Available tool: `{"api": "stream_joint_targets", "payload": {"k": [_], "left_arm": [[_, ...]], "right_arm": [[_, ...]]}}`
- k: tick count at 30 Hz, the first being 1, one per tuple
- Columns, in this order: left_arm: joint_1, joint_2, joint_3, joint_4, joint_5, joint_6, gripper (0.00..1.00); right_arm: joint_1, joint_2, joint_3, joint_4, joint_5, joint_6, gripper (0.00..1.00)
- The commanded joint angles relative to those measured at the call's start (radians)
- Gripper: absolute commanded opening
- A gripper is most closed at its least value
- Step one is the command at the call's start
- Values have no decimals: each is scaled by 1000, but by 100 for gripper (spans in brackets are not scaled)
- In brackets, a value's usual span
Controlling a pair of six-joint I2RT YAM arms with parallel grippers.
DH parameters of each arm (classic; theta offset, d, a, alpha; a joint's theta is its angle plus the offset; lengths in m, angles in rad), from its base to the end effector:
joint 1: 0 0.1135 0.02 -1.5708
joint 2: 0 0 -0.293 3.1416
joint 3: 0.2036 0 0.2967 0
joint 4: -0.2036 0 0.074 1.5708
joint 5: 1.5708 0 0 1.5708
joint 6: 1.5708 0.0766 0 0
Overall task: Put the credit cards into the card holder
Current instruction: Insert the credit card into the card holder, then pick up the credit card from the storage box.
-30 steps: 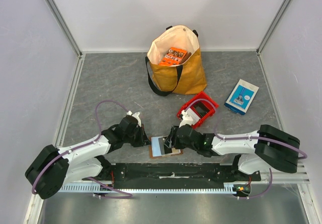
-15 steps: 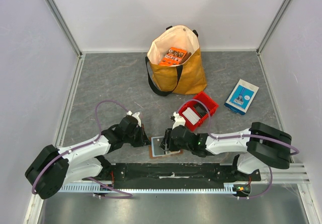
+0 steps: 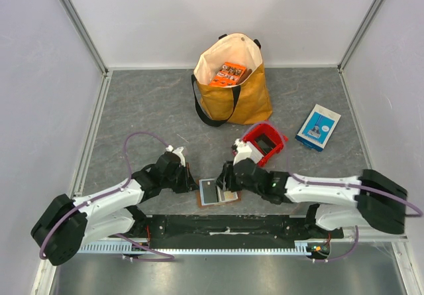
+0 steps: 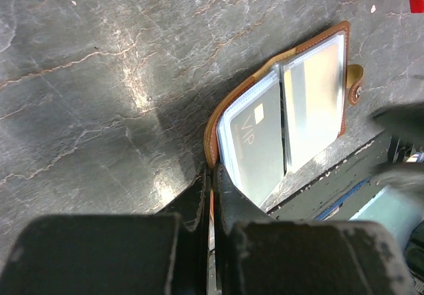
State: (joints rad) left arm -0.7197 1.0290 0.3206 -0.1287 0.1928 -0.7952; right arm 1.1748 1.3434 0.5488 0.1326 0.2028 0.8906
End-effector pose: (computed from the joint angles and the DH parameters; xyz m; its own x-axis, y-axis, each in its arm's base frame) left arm 0.1622 -0.1617 0.1102 -0.9219 -0.1238 -0.3672 0.1217 0.8071 -0.5777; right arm 0.1368 0.2873 0.1420 -0.8041 0.0510 -0.5923 -0.3455 0.7707 0.5354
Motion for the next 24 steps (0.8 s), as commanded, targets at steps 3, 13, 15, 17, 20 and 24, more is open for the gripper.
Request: {"api": "stream_joint_targets", "payload": {"k": [3, 13, 15, 17, 20, 24], "left_arm": [[0, -40, 24, -20, -3, 16, 2], [-1, -40, 34, -29, 8, 28, 2], [0, -37, 32, -26, 10, 28, 2], [-1, -32, 35, -25, 11, 30, 2], [-1, -24, 38, -23, 14, 33, 2], [0, -9, 49, -23, 19, 40, 2]], "right_arm": [[-193, -226, 120, -253, 129, -270, 55], [-630, -124, 253, -350, -319, -613, 67], [-671, -81, 270, -357, -379, -654, 69], [-690, -43, 278, -350, -425, -693, 71], [-719, 14, 290, -347, -445, -703, 74], [-751, 63, 289, -318, -465, -703, 75]]}}
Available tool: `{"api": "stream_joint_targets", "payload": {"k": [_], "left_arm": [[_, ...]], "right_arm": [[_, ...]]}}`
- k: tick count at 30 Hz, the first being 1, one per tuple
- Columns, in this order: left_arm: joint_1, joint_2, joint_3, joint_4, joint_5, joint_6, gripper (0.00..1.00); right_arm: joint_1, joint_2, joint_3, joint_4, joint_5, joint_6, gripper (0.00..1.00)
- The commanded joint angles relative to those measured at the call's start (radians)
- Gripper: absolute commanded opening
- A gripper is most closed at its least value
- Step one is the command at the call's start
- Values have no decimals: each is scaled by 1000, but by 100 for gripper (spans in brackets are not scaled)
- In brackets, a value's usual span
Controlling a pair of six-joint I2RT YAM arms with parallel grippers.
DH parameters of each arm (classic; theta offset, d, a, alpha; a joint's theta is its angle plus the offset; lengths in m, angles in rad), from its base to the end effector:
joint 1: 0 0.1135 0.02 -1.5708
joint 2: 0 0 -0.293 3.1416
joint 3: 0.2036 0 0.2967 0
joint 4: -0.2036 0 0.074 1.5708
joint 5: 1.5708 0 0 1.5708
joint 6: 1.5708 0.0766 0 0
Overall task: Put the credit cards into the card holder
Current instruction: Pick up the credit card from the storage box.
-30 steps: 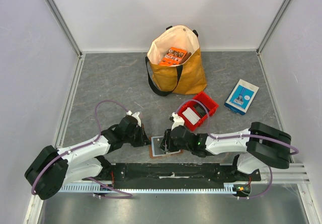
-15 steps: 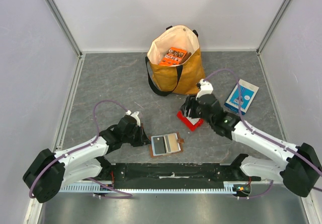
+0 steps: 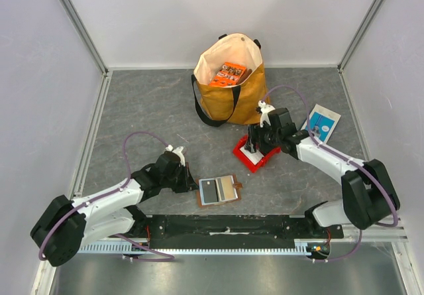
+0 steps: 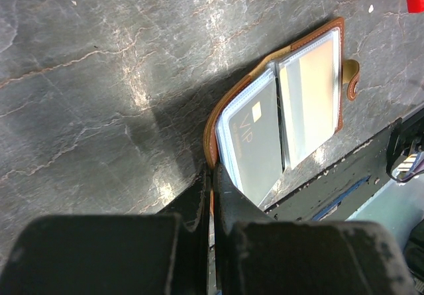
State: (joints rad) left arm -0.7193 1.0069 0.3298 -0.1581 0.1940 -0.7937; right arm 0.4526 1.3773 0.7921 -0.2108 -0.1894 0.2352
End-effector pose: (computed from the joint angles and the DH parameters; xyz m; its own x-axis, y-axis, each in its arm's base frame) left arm 0.1614 -0.1610 0.1152 -0.9214 -0.1230 -0.3686 0.1239 0.8061 -0.5786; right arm 0.3025 0.1631 0.1839 -0.7526 -0.1115 -0.6490 -0.3831 0.8757 0.2939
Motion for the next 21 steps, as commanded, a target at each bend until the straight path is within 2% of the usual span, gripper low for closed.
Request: {"api": "stream_joint_targets", "payload": {"k": [1, 14, 21], "left_arm": [[0, 18, 40, 6, 18, 40, 2], [0, 30, 41, 12, 21, 42, 2], [-2, 27, 40, 9, 18, 40, 2]], "right_arm": [[-34, 40, 47, 25, -82, -50, 75], [-42, 137, 64, 31, -205, -57, 77], [-45, 97, 68, 7, -205, -53, 69]]}}
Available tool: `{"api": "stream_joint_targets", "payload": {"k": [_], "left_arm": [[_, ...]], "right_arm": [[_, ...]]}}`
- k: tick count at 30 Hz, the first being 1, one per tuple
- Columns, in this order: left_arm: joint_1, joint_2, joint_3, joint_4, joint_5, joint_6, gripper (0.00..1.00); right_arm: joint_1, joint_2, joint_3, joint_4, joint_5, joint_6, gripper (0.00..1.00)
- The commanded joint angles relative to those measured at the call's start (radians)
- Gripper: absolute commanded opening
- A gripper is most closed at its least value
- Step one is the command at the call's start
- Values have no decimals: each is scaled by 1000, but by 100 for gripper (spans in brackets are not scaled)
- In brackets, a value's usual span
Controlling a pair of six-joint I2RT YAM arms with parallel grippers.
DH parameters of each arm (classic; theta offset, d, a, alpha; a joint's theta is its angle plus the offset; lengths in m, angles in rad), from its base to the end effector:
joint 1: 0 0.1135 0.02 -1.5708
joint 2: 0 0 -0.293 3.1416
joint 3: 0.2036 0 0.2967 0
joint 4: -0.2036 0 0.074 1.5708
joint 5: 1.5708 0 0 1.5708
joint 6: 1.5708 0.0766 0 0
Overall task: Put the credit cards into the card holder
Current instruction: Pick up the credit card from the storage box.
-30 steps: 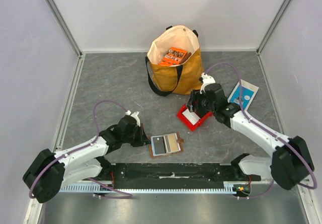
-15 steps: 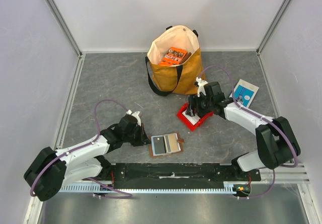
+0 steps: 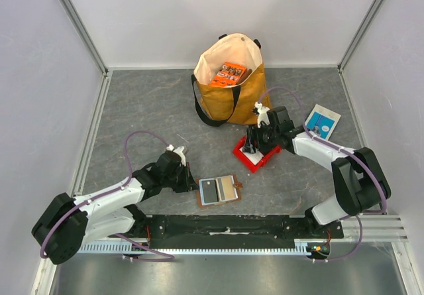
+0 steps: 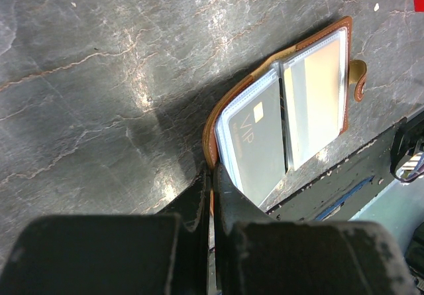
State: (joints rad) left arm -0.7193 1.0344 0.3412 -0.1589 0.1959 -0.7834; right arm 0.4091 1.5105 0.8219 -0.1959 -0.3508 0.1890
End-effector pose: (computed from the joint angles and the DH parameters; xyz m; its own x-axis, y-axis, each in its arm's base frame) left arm 0.1634 -0.1630 0.1136 -0.9253 -0.1098 -0.3631 0.1266 0.8129 -0.5684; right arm 0.3173 0.1663 0.1547 -0.8048 -0.1566 -0.5724 -0.4298 0.8190 0.3802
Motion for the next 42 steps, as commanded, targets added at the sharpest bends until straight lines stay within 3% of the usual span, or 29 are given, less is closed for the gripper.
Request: {"api": "stream_joint_targets", "payload": {"k": [1, 9, 22, 25, 33, 42], "left_arm": [[0, -2, 28, 12, 16, 30, 2], [0, 0, 28, 12, 17, 29, 2], [-2, 18, 30, 27, 25, 32, 2], [0, 23, 30, 30, 27, 32, 2], [-2, 23, 28, 32, 27, 32, 2], [0, 30, 30, 38, 28, 32, 2]], "right_arm": [[-3, -42, 39, -13, -43, -8, 67], [-10, -45, 43, -31, -45, -14, 54], [-33, -30, 51, -31, -50, -16, 22], [-46, -32, 54, -33, -53, -13, 20], [-58, 5, 72, -34, 68, 10, 3], [-49, 63, 74, -40, 164, 18, 7]]}}
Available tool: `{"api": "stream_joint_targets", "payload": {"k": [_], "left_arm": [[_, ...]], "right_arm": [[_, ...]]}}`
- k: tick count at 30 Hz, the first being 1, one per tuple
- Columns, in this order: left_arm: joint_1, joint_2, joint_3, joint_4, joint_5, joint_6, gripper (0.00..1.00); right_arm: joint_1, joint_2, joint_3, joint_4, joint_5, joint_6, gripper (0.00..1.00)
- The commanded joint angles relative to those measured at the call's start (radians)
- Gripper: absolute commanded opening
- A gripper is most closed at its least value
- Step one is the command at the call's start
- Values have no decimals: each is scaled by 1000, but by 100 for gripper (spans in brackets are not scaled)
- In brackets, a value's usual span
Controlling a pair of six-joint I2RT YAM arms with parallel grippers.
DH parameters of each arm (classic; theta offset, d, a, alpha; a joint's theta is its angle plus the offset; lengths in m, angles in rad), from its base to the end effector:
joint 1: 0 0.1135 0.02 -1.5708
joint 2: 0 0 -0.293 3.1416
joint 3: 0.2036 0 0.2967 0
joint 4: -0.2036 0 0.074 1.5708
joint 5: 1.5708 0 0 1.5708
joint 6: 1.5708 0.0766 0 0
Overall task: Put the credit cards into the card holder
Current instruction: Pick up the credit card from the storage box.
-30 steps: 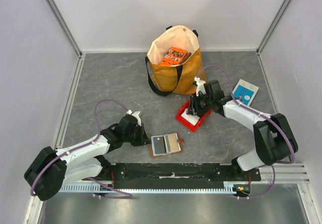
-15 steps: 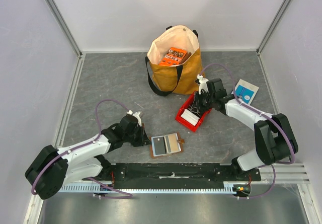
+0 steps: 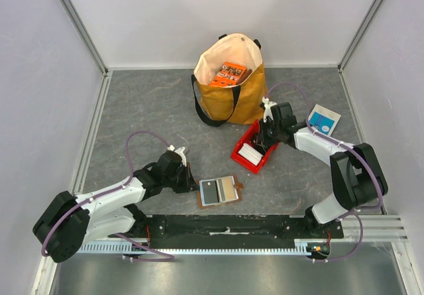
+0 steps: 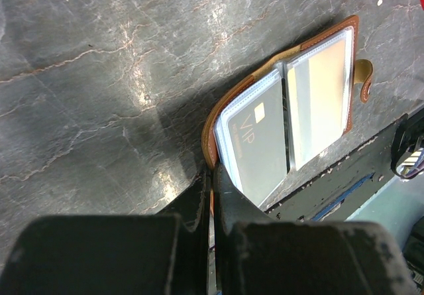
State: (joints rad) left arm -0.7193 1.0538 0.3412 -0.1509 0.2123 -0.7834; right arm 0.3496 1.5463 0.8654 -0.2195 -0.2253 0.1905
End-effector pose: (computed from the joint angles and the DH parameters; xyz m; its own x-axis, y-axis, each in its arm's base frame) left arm 0.1631 -0.1643 0.1105 -0.9323 -0.1004 -0.3474 0.1258 0.8105 -0.5720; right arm 0.3406 0.1424 0.1536 -0.8108 -0.0991 -0.5769 -0.3165 0.9033 0.2895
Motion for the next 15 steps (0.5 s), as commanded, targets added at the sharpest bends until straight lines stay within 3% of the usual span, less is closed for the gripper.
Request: {"api": "stream_joint_targets", "payload": {"k": [1, 12, 15], "left_arm": [[0, 11, 30, 30, 13, 32, 2], [1, 12, 28, 33, 13, 32, 2], [0, 11, 30, 33, 15, 32, 2]], "right_arm": [[14, 34, 35, -20, 38, 12, 8], [69, 84, 55, -81, 50, -31, 20], [75, 77, 60, -93, 75, -31, 20]]}}
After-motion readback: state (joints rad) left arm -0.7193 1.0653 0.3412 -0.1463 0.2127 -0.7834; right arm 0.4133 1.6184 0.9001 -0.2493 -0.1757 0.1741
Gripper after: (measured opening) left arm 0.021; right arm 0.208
